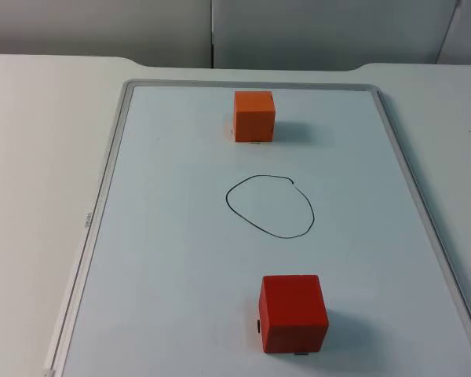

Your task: Pick up one cube with the left hand and another cube with the right hand. First place the cube in the right hand at the target position, then stack the cube in the left hand on top.

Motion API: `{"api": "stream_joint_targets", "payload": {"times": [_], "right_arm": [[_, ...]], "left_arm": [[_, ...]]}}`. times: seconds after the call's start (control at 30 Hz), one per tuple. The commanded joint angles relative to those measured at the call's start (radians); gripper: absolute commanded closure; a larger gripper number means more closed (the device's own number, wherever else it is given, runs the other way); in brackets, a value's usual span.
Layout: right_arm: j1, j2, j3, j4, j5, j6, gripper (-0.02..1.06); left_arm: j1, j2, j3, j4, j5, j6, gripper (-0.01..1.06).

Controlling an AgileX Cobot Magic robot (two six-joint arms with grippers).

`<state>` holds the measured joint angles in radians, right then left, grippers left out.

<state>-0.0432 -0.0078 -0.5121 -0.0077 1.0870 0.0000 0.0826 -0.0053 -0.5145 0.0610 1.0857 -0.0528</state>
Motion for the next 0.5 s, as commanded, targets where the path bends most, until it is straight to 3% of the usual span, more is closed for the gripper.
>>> {"api": "stream_joint_targets", "payload": {"times": [0.0,0.17,0.23,0.47], "right_arm": [[-0.007,0.008,0.004,-0.004,-0.007,0.000,0.00],[-0.007,0.008,0.004,-0.004,-0.007,0.000,0.00],[-0.007,0.008,0.004,-0.004,-0.007,0.000,0.00],[-0.007,0.008,0.004,-0.004,-0.007,0.000,0.00]], "left_arm": [[-0.006,0.005,0.001,-0.012,-0.008,0.010,0.00],[-0.006,0.005,-0.001,-0.044,-0.010,0.053,0.00],[-0.006,0.005,-0.024,-0.076,-0.034,0.121,0.00],[-0.006,0.130,-0.094,-0.090,-0.171,0.124,0.00]]}}
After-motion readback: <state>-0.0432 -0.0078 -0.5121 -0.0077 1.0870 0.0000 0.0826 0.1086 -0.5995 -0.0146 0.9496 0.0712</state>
